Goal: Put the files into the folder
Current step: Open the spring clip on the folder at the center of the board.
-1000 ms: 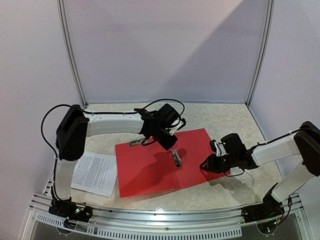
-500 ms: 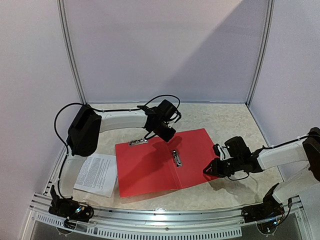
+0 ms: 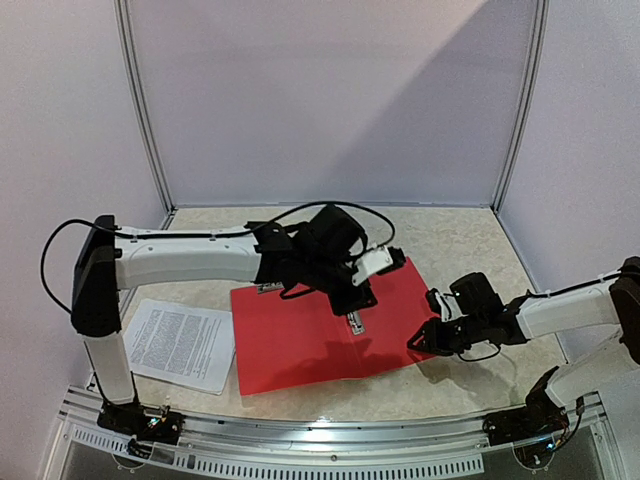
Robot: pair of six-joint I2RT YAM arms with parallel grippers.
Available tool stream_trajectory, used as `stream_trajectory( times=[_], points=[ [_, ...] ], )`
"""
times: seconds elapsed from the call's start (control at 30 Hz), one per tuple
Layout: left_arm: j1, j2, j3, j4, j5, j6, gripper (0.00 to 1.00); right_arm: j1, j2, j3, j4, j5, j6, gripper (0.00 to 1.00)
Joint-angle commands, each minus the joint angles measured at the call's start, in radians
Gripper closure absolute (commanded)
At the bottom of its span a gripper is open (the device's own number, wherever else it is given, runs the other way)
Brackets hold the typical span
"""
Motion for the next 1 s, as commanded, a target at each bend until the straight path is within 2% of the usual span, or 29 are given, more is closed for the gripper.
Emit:
stream_trajectory(
  times=[0.0,0.43,0.57,0.77,0.97],
  points=[
    [-0.015,0.088,0.009,-0.081,-0.06,0.119,0.59,0.009,0.05,-0.002,-0.084,-0.008,-0.016,0.7],
    [0.042,0.245,0.119,-0.086,-0.296,0.14,0.62,0.008,0.069,-0.001,-0.082,-0.012,-0.026,0.7],
    [0.099,0.277,0.165,-0.077,-0.255,0.125,0.63,0.007,0.082,-0.009,-0.069,-0.022,-0.023,0.7],
    [0.165,0.357,0.218,-0.082,-0.285,0.152,0.64,0.009,0.109,-0.012,-0.052,-0.044,-0.017,0.7],
    [0.18,0.35,0.251,-0.065,-0.239,0.102,0.64,0.007,0.108,-0.015,-0.051,-0.051,-0.015,0.7]
  ],
)
